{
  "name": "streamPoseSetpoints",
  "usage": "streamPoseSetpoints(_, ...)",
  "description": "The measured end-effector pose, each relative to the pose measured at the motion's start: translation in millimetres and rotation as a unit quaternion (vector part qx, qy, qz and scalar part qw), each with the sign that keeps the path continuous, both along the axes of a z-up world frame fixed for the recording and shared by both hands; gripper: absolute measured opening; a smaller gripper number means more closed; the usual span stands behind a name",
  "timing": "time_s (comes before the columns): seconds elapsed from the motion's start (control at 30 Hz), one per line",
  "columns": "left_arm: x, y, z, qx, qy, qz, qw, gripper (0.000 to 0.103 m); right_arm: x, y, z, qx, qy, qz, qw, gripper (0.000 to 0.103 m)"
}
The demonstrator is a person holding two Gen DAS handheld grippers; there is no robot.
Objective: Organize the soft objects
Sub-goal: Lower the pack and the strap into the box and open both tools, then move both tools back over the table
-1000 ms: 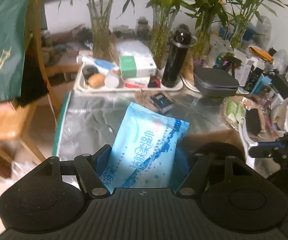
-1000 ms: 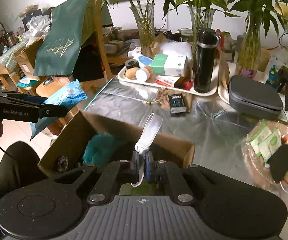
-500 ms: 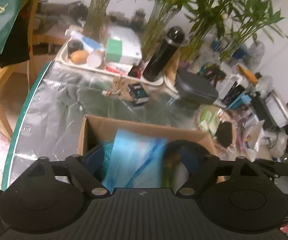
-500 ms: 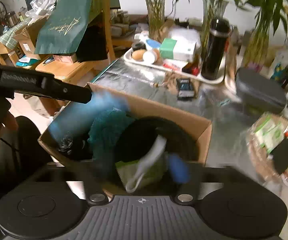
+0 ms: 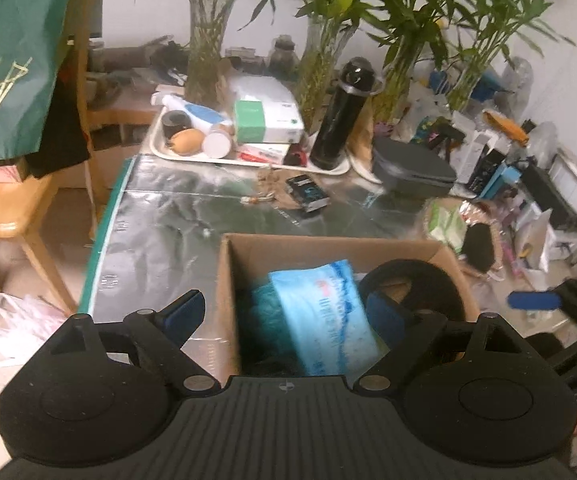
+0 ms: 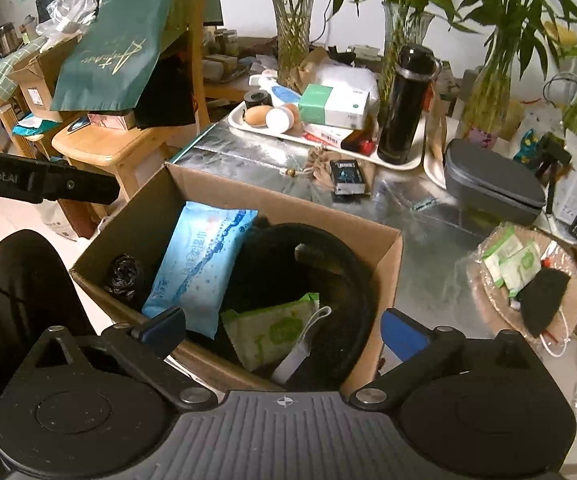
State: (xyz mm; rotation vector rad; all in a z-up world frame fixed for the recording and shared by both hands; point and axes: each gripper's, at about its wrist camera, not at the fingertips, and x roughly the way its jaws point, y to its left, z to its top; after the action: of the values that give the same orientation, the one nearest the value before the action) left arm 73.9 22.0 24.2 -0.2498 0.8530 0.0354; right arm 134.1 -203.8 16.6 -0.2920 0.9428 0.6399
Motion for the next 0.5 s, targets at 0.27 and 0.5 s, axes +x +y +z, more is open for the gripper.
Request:
streamPoseSetpoints(0.27,-12.6,14.7,11.2,0.018,0.004,0.003,0.9998,0.089,6.4,-7.4,12.5,0.026,-0.001,-0.027,0.999,0.103)
streamPoseSetpoints(0.5,-15.7,22.0,15.1,0.03,0.012,0.01,0.9994,0.089,4.2,-8.5,14.0,0.034,0.007,-0.036,0.999,0.103)
